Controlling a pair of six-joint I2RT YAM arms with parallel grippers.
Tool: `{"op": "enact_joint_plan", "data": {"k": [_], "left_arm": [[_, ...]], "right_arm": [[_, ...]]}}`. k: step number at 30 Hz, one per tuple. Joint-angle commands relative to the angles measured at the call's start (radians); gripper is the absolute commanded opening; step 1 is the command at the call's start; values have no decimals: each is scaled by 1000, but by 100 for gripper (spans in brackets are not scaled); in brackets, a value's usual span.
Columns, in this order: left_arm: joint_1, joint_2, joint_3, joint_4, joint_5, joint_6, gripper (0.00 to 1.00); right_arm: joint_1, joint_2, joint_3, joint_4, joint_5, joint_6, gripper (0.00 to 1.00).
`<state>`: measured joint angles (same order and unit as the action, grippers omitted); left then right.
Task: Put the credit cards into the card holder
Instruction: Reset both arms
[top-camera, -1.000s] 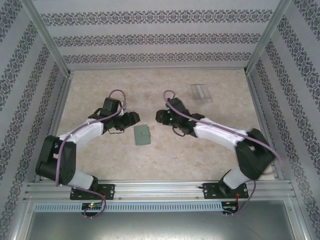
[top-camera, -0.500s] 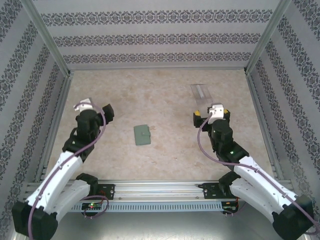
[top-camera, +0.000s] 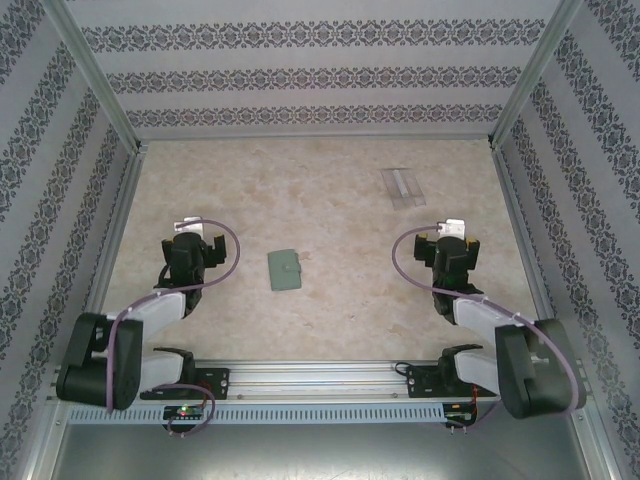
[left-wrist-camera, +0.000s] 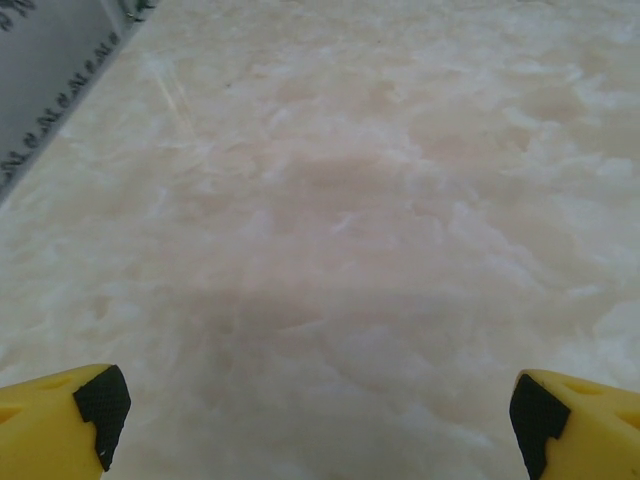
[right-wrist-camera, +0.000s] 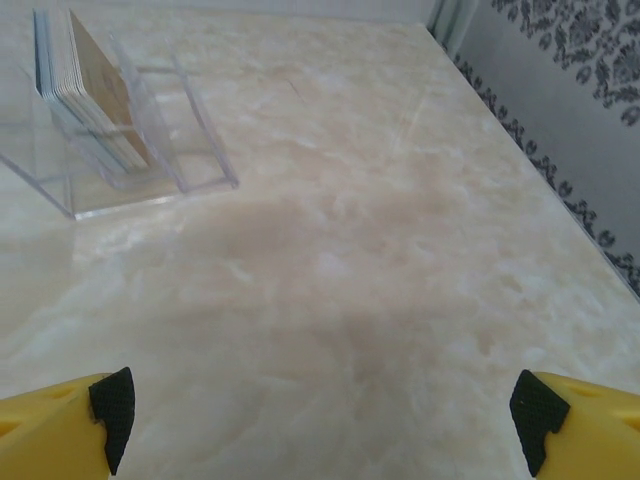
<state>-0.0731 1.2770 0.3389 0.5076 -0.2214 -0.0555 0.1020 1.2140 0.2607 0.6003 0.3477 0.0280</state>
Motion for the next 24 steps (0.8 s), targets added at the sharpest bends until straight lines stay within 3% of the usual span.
{"op": "enact_joint_plan", "data": {"k": [1,4,6,9,12,24], "left_arm": [[43,73,29,205,126,28,99],[78,142,35,280,159,13,99],[94,195,36,323,179,-2,99],[92,298,43,414,188,13,100],[71,292,53,380,122,17,100],[55,285,58,357,103,26,100]], "right_arm": [[-31,83,42,214,-82,-5,98],[-45,224,127,225,-187,-5,98],[-61,305,104,346,-225,5,98],[-73,289,101,326,-176,36,98],[-58,294,112,310,-139,30,98],[-41,290,106,322,-118,15,98]]}}
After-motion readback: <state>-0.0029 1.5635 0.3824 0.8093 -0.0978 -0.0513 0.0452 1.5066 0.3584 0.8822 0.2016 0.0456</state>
